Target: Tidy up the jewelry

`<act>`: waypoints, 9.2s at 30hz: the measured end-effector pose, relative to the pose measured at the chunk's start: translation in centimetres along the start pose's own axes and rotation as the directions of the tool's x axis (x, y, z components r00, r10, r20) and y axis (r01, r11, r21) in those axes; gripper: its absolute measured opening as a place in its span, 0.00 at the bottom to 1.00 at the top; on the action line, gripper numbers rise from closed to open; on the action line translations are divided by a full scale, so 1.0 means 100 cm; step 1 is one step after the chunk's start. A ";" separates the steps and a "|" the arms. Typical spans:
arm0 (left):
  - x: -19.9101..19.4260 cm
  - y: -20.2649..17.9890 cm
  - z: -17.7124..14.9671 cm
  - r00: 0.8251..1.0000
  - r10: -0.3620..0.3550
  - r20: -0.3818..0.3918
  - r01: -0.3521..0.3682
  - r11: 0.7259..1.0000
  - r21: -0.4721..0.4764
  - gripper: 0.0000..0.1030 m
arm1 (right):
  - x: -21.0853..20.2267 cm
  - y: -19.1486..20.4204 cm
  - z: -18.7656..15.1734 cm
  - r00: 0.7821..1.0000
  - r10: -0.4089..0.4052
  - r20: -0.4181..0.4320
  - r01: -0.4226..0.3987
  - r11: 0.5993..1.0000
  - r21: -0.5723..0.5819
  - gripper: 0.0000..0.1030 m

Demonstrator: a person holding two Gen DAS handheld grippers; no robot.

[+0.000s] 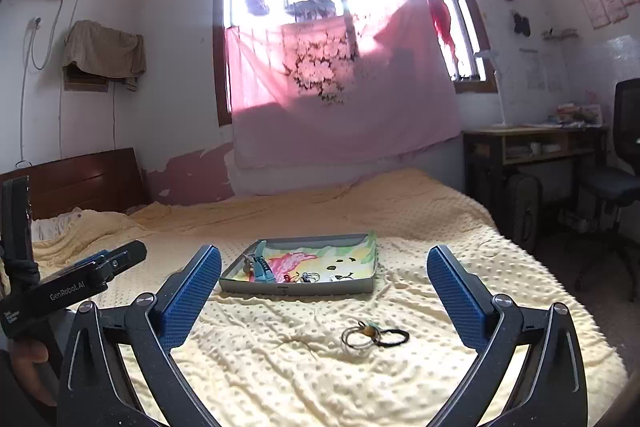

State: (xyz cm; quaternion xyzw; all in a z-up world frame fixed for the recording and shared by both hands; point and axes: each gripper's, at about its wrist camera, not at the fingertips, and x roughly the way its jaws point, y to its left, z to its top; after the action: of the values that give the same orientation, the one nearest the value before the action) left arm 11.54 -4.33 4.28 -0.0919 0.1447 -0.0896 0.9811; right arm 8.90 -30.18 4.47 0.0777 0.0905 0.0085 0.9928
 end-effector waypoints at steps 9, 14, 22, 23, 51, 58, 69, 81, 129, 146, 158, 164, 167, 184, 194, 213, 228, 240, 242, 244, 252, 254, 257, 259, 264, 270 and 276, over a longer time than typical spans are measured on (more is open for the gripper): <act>-0.071 -0.004 -0.034 0.996 0.069 0.050 -0.072 0.995 0.067 1.00 | -0.064 0.008 -0.032 1.000 -0.018 0.018 0.019 0.999 -0.047 0.99; -0.091 -0.003 -0.059 0.997 0.068 0.024 -0.070 0.992 0.104 1.00 | -0.088 0.009 -0.050 1.000 -0.021 0.000 0.021 0.998 -0.054 0.99; -0.090 0.002 -0.085 0.997 0.065 -0.053 -0.060 0.994 0.086 1.00 | -0.093 0.001 -0.073 0.997 -0.032 -0.069 0.031 0.999 -0.017 0.99; -0.088 0.002 -0.085 0.996 0.062 -0.058 -0.057 0.995 0.081 1.00 | -0.091 -0.002 -0.075 0.996 -0.033 -0.078 0.033 0.999 -0.003 0.99; 0.054 -0.014 -0.044 0.996 0.046 -0.081 -0.045 0.999 0.022 1.00 | 0.037 -0.053 -0.036 0.983 -0.167 -0.077 0.165 0.986 -0.029 0.99; 0.101 -0.032 -0.038 0.995 0.054 -0.087 -0.052 0.998 0.027 1.00 | 0.080 -0.066 -0.029 0.978 -0.191 -0.085 0.189 0.982 -0.025 0.99; 0.185 -0.049 -0.059 0.969 -0.049 -0.242 0.047 0.999 -0.012 0.80 | 0.145 -0.094 -0.050 0.969 -0.164 -0.182 0.170 0.985 0.015 0.90; 0.235 -0.083 -0.100 0.895 -0.166 -0.414 0.192 0.981 0.021 0.57 | 0.187 -0.110 -0.097 0.926 -0.094 -0.367 0.107 0.994 0.017 0.58; 0.236 -0.086 -0.106 0.802 -0.215 -0.557 0.294 0.954 0.057 0.03 | 0.182 -0.089 -0.125 0.908 0.028 -0.418 -0.019 0.999 0.027 0.06; 0.206 -0.054 -0.072 0.836 -0.227 -0.500 0.279 0.960 0.031 0.03 | 0.155 -0.063 -0.107 0.920 0.054 -0.389 -0.052 0.999 0.014 0.04; 0.256 -0.011 -0.016 0.906 -0.184 -0.382 0.202 0.979 0.008 0.03 | 0.236 -0.029 -0.063 0.960 0.111 -0.256 -0.100 0.993 0.056 0.04; 0.299 0.005 -0.007 0.929 -0.151 -0.338 0.159 0.987 -0.005 0.03 | 0.296 -0.023 -0.057 0.965 0.103 -0.243 -0.085 0.993 0.085 0.04; 0.323 0.014 -0.012 0.928 -0.146 -0.343 0.146 0.989 -0.026 0.03 | 0.326 -0.022 -0.062 0.962 0.091 -0.259 -0.070 0.993 0.092 0.04; 0.375 0.018 -0.053 0.889 -0.126 -0.441 0.122 0.992 -0.037 0.03 | 0.379 -0.029 -0.096 0.914 0.017 -0.405 0.022 0.996 0.090 0.05; 0.337 0.013 -0.034 0.923 -0.120 -0.365 0.112 0.993 -0.044 0.46 | 0.344 -0.036 -0.084 0.938 0.003 -0.347 0.031 0.995 0.094 0.34; 0.143 -0.005 0.033 0.998 -0.017 -0.056 0.018 1.000 0.018 1.00 | 0.162 -0.020 0.008 0.997 -0.001 -0.071 0.006 0.998 0.066 0.98; -0.007 -0.001 0.022 0.995 0.059 0.074 -0.063 0.996 0.059 1.00 | 0.012 0.012 0.025 0.999 0.019 0.048 -0.019 1.000 0.014 0.99; -0.079 0.012 0.001 0.984 0.129 0.122 -0.140 0.987 0.086 1.00 | -0.052 0.035 0.002 0.998 0.026 0.057 -0.023 0.999 -0.037 0.99; -0.086 0.015 -0.004 0.981 0.145 0.128 -0.156 0.984 0.082 1.00 | -0.060 0.038 -0.002 0.998 0.022 0.057 -0.019 0.999 -0.043 0.99; -0.090 0.017 -0.008 0.981 0.152 0.123 -0.162 0.984 0.079 1.00 | -0.067 0.041 -0.006 0.998 0.023 0.061 -0.020 0.998 -0.059 0.99; -0.099 0.029 -0.036 0.979 0.182 0.091 -0.190 0.978 0.081 1.00 | -0.075 0.053 -0.026 0.999 0.030 0.027 -0.027 0.996 -0.089 0.99; -0.099 0.032 -0.041 0.980 0.182 0.080 -0.188 0.979 0.074 1.00 | -0.073 0.054 -0.032 0.999 0.035 0.011 -0.034 0.996 -0.088 0.99; -0.096 0.034 -0.045 0.980 0.187 0.067 -0.192 0.978 0.077 1.00 | -0.067 0.054 -0.040 0.999 0.032 -0.017 -0.033 0.996 -0.085 0.99; -0.095 0.033 -0.044 0.980 0.187 0.065 -0.192 0.978 0.079 1.00 | -0.064 0.051 -0.043 0.999 0.030 -0.033 -0.033 0.996 -0.078 0.99; -0.094 0.032 -0.045 0.980 0.185 0.069 -0.190 0.978 0.084 1.00 | -0.060 0.051 -0.044 0.999 0.025 -0.039 -0.028 0.997 -0.071 0.99; -0.093 0.031 -0.044 0.981 0.182 0.069 -0.188 0.978 0.086 1.00 | -0.059 0.052 -0.043 0.999 0.018 -0.034 -0.020 0.997 -0.069 0.99; -0.093 0.031 -0.044 0.981 0.181 0.069 -0.187 0.979 0.085 1.00 | -0.057 0.052 -0.043 0.999 0.018 -0.033 -0.020 0.998 -0.062 0.99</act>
State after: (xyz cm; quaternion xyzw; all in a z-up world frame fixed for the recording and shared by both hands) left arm 1.95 -0.15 2.01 -0.0359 0.1185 -0.0021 0.9923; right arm 2.49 -24.53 2.12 0.0477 0.1054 0.0221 0.9930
